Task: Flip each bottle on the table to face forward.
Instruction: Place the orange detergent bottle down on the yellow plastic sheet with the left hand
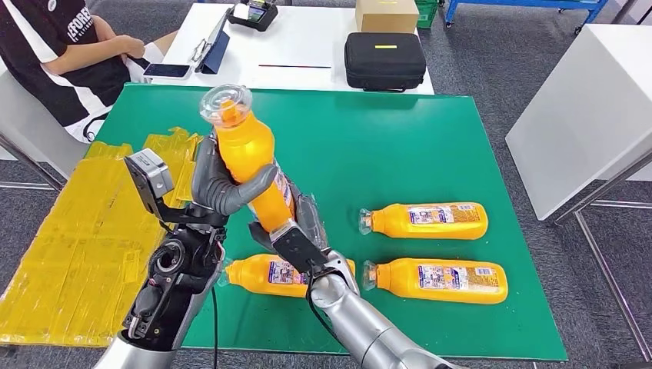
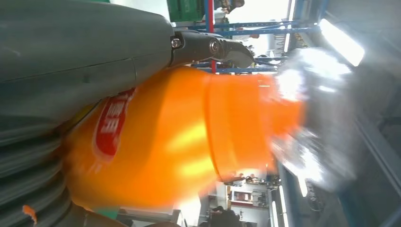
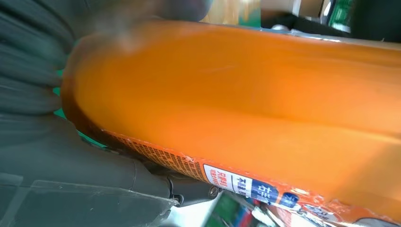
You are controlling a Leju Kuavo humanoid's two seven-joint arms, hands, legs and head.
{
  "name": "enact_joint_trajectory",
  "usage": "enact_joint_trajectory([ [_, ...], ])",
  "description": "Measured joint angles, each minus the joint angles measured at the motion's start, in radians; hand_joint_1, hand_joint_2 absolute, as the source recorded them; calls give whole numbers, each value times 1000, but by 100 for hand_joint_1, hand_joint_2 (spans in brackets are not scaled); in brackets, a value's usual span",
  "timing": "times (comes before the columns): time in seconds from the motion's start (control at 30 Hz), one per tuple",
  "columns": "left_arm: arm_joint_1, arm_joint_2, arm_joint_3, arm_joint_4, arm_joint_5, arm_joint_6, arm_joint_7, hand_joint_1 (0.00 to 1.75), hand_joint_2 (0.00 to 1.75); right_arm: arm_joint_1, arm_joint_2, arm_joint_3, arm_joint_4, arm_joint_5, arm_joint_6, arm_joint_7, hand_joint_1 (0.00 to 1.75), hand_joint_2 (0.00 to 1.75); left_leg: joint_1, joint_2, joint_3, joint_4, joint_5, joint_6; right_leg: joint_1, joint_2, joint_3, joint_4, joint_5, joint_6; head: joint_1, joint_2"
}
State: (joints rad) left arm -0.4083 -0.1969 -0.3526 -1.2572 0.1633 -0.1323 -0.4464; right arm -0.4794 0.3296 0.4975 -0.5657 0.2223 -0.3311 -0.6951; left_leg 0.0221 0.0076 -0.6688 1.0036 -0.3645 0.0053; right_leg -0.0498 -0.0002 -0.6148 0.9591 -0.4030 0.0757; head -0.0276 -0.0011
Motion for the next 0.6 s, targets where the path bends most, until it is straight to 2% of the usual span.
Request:
enact_joint_trajectory([
  [0.2,-2,3,-1,14,-4,-6,-3,0,175,20,-3,10,-25,81,-94,11,175,175,0,0,0,0,0,0,0,0,0,0,0,0,0,0],
  [0.37,-1,4,-2,28,-5,-8,-7,0,175,36,-5,11,-35,106,-122,17,175,175,0,0,0,0,0,0,0,0,0,0,0,0,0,0],
  [0.4,-1,4,-2,30,-5,-8,-7,1,175,38,-5,11,-35,109,-122,19,175,175,0,0,0,0,0,0,0,0,0,0,0,0,0,0],
  [0.43,-1,4,-2,31,-4,-8,-7,9,175,40,-5,11,-36,112,-122,22,175,175,0,0,0,0,0,0,0,0,0,0,0,0,0,0],
  [0.47,0,4,-2,33,-2,-6,-7,46,175,42,-5,11,-38,116,-122,25,175,175,0,0,0,0,0,0,0,0,0,0,0,0,0,0],
  [0.53,4,4,0,34,7,-1,-9,133,175,45,-5,10,-39,125,-122,31,175,175,0,0,0,0,0,0,0,0,0,0,0,0,0,0],
  [0.57,8,4,2,33,15,4,-10,168,175,47,-5,10,-39,129,-122,32,175,175,0,0,0,0,0,0,0,0,0,0,0,0,0,0],
  [0.6,13,4,4,32,25,9,-13,175,175,49,-5,10,-40,132,-122,32,175,175,0,0,0,0,0,0,0,0,0,0,0,0,0,0],
])
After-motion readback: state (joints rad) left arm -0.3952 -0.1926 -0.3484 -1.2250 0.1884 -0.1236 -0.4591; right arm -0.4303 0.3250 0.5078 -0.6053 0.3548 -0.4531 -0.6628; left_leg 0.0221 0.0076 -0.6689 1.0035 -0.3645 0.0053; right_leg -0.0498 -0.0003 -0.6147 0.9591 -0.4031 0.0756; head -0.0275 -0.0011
